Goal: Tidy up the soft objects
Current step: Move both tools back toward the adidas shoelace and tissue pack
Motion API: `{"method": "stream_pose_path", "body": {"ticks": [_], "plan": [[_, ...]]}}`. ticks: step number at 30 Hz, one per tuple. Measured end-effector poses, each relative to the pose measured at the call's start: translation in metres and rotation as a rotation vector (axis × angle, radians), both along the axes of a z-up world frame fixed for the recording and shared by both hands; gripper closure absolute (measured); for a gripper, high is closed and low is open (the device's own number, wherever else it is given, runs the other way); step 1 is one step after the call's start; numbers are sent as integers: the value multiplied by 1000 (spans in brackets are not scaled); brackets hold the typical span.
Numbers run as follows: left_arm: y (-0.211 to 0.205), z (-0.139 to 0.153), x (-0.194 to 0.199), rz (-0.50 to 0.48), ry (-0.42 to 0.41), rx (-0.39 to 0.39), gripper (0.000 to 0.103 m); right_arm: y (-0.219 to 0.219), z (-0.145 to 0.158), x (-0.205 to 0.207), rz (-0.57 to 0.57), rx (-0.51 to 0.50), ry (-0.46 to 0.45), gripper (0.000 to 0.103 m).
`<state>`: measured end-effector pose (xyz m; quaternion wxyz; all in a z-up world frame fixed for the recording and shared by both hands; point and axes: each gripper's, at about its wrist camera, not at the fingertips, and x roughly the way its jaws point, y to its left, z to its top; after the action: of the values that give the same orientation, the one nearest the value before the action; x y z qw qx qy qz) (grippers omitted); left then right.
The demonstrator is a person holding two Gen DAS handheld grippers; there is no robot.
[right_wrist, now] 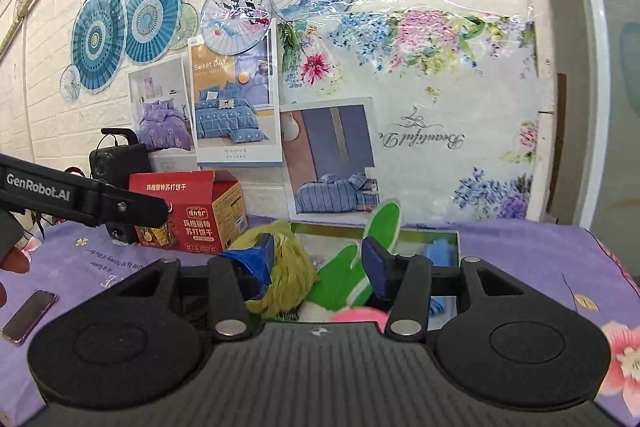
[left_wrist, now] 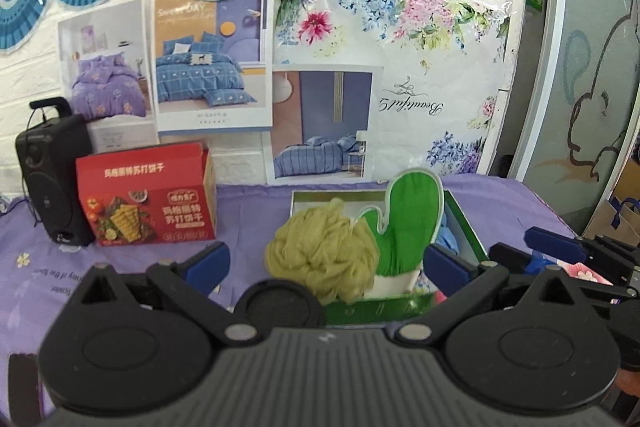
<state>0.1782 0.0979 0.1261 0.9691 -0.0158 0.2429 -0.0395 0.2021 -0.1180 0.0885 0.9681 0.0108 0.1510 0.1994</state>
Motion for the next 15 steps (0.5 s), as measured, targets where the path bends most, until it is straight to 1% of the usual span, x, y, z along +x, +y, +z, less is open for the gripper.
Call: {"method": "stream_pose_path", "body": {"ticks": [4,7,10,11,13,15], "plan": [[14,-16,-35,35,7,13,1,-10,-16,-29,-24,1,29,68],[28,-39,-59,52,52,15,0,-15,-39,-46,-45,2,89,66],[42,-71,-80,79,132,8,0,-17,-67,-56,-58,-8,176,65],[45,-83,-87,74,162,5,0,-17,-75,-60,-62,-6,203,65],[50,-106,-101,88,230,4,0,-18,-90,-70,-67,9,243,65],[53,-126,-110,91,298,-21,0,-18,-101,-75,-58,19,279,64]]}}
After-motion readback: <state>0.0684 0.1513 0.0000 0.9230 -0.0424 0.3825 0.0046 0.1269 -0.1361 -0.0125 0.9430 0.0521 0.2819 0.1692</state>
